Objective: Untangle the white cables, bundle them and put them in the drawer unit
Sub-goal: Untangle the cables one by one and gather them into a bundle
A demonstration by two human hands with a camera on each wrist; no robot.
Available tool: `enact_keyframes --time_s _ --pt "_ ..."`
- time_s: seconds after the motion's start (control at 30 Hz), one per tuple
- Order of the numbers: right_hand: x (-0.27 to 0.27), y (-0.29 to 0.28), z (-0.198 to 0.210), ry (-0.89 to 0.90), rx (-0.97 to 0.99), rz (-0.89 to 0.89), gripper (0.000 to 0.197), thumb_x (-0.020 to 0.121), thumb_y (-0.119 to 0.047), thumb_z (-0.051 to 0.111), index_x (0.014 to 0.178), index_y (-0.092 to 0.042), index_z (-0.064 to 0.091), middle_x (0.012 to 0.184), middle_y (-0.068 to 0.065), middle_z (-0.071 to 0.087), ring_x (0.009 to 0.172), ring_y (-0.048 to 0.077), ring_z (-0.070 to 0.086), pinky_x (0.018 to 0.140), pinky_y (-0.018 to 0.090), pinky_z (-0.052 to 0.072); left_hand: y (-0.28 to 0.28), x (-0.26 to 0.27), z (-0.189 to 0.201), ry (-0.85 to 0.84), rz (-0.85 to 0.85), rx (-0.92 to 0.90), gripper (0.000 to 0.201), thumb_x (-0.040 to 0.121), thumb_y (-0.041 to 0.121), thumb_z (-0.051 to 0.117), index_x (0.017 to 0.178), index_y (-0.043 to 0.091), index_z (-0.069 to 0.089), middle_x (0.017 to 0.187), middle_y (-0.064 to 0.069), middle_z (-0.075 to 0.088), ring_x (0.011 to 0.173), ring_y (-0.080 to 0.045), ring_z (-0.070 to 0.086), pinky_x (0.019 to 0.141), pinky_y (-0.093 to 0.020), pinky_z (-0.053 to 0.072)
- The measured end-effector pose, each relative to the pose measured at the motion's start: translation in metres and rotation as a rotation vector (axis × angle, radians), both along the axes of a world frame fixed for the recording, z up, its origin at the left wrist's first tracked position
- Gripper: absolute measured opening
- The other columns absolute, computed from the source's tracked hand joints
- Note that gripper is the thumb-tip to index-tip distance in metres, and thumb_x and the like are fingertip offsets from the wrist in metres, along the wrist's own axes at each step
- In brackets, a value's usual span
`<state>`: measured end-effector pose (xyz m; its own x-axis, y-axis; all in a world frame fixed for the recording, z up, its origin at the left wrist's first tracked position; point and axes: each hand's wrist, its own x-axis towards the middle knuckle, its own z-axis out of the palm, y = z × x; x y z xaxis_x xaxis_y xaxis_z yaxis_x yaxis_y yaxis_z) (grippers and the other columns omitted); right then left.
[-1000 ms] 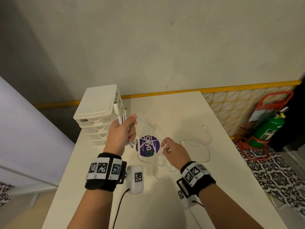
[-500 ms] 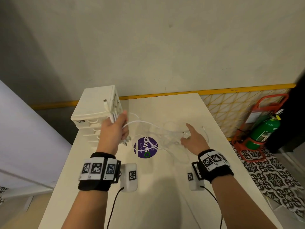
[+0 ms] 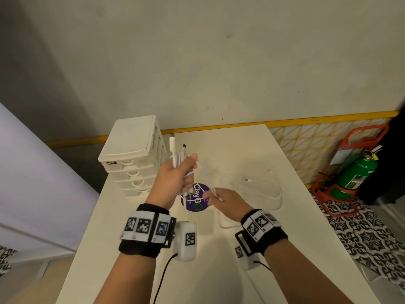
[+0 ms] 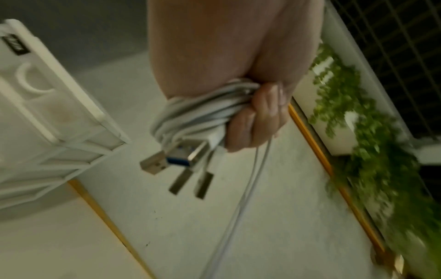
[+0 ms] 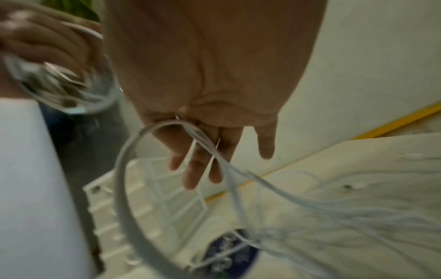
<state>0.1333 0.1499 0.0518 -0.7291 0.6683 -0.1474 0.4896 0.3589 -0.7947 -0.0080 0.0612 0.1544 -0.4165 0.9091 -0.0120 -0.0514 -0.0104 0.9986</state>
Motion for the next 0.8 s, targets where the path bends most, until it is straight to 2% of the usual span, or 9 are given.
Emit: enact_keyframes --time_s 0.1,0.17,0.27,0.37,0.43,0.5,0.57,0.7,0.8 --pt "0.032 0.025 -0.028 -0.254 0.302 -0.096 0.047 0.085 0.000 0.042 0.120 -0.028 0.059 0.129 0.000 0.059 0.122 0.019 0.049 0.108 0.041 0.029 -0.012 -0.033 0.004 -0.180 0.104 0.068 0.023 0.095 0.021 0.051 0.073 0.013 0.051 0.050 0.005 0.037 0.037 -0.009 0.029 0.035 -0.017 0.025" --pt "0.057 0.042 -0.033 -0.122 0.324 -0.197 0.050 0.089 0.003 0.042 0.122 -0.031 0.058 0.135 -0.001 0.054 0.128 0.018 0.046 0.111 0.037 0.027 -0.019 -0.055 0.003 -0.287 0.144 0.102 0.025 0.096 0.023 0.049 0.073 0.015 0.052 0.050 0.006 0.038 0.037 -0.007 0.030 0.034 -0.016 0.026" --pt "0.081 0.056 -0.018 0.086 0.200 -0.287 0.041 0.096 -0.007 0.043 0.130 -0.028 0.052 0.131 -0.007 0.052 0.125 0.009 0.044 0.102 0.011 0.025 -0.022 -0.069 -0.005 -0.166 0.196 0.002 0.025 0.096 0.025 0.051 0.072 0.015 0.053 0.052 0.003 0.037 0.040 -0.009 0.031 0.037 -0.018 0.026" --pt "0.094 0.062 -0.010 0.217 0.108 -0.404 0.038 0.096 -0.010 0.045 0.129 -0.027 0.054 0.117 -0.004 0.062 0.108 0.009 0.057 0.097 0.013 0.037 -0.014 -0.070 -0.017 0.025 0.188 -0.167 0.024 0.093 0.024 0.054 0.074 0.011 0.055 0.051 0.001 0.040 0.042 -0.012 0.033 0.038 -0.020 0.027" --pt "0.103 0.067 -0.016 0.339 -0.021 -0.531 0.038 0.097 -0.006 0.041 0.128 -0.023 0.055 0.101 0.006 0.068 0.083 0.014 0.066 0.077 0.016 0.048 -0.008 -0.071 -0.026 0.245 0.072 -0.345 0.030 0.094 0.029 0.053 0.077 0.006 0.058 0.046 0.002 0.042 0.038 -0.012 0.034 0.037 -0.020 0.029" --pt "0.111 0.070 -0.024 0.451 -0.144 -0.724 0.036 0.097 -0.005 0.035 0.122 -0.017 0.058 0.078 0.010 0.064 0.053 0.016 0.060 0.056 0.025 0.042 -0.007 -0.070 -0.033 0.463 -0.134 -0.532 0.041 0.094 0.040 0.051 0.079 0.004 0.061 0.041 0.003 0.041 0.032 -0.010 0.033 0.037 -0.019 0.030" --pt "0.117 0.074 -0.029 0.429 -0.147 -0.921 0.033 0.097 -0.006 0.034 0.111 -0.014 0.063 0.064 0.008 0.056 0.039 0.014 0.050 0.049 0.026 0.037 -0.011 -0.068 -0.038 0.527 -0.402 -0.667 0.051 0.085 0.057 0.054 0.077 0.007 0.061 0.041 0.003 0.039 0.032 -0.011 0.031 0.037 -0.018 0.028" --pt "0.128 0.085 -0.043 0.307 -0.162 -1.125 0.037 0.088 0.002 0.034 0.107 -0.007 0.064 0.065 0.009 0.052 0.050 0.024 0.046 0.049 0.028 0.038 -0.023 -0.066 -0.035 0.433 -0.834 -0.840 0.047 0.058 0.057 0.080 0.063 0.017 0.056 0.043 0.001 0.036 0.035 -0.012 0.030 0.039 -0.019 0.025" --pt "0.124 0.081 -0.046 -0.012 -0.102 -0.943 0.038 0.087 0.000 0.039 0.117 -0.011 0.060 0.106 0.018 0.062 0.089 0.036 0.059 0.075 0.037 0.049 -0.024 -0.061 -0.027 0.246 -0.845 -0.758 0.039 0.067 0.047 0.072 0.059 0.015 0.052 0.041 0.002 0.031 0.031 -0.010 0.025 0.038 -0.016 0.019"
